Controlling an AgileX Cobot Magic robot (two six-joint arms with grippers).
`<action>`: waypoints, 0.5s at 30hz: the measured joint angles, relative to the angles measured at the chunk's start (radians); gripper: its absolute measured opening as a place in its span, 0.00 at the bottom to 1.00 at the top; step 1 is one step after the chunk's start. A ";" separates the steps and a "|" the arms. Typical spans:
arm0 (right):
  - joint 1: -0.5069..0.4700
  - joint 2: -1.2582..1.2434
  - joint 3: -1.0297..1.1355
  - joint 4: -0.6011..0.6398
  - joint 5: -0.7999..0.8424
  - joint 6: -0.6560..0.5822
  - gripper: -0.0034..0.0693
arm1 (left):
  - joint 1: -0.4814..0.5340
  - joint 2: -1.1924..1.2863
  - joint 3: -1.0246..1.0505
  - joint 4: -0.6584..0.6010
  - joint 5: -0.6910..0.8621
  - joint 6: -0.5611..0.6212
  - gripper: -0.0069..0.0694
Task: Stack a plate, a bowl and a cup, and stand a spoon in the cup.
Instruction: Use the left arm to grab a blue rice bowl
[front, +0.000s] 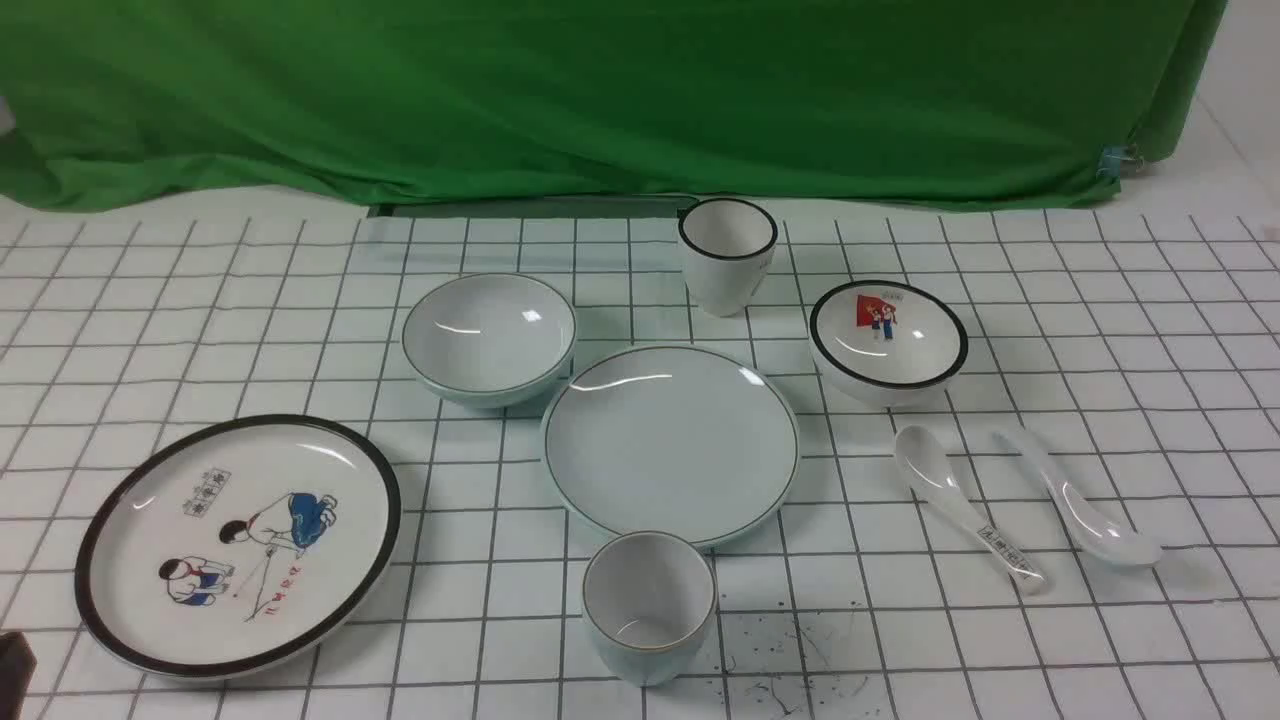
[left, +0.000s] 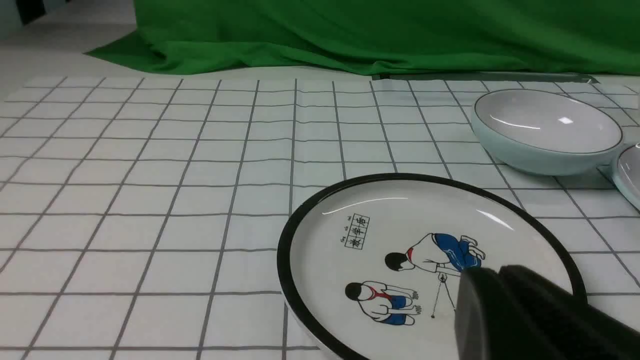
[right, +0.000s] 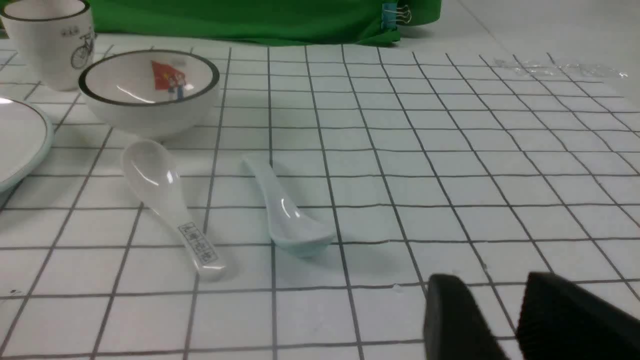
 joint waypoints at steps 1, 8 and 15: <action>0.000 0.000 0.000 0.000 0.000 0.000 0.38 | 0.000 0.000 0.000 0.000 0.000 0.000 0.06; 0.000 0.000 0.000 0.000 0.000 0.000 0.38 | 0.000 0.000 0.000 0.014 0.000 0.000 0.06; 0.000 0.000 0.000 0.000 0.000 0.000 0.38 | 0.000 0.000 0.000 0.024 0.000 0.000 0.06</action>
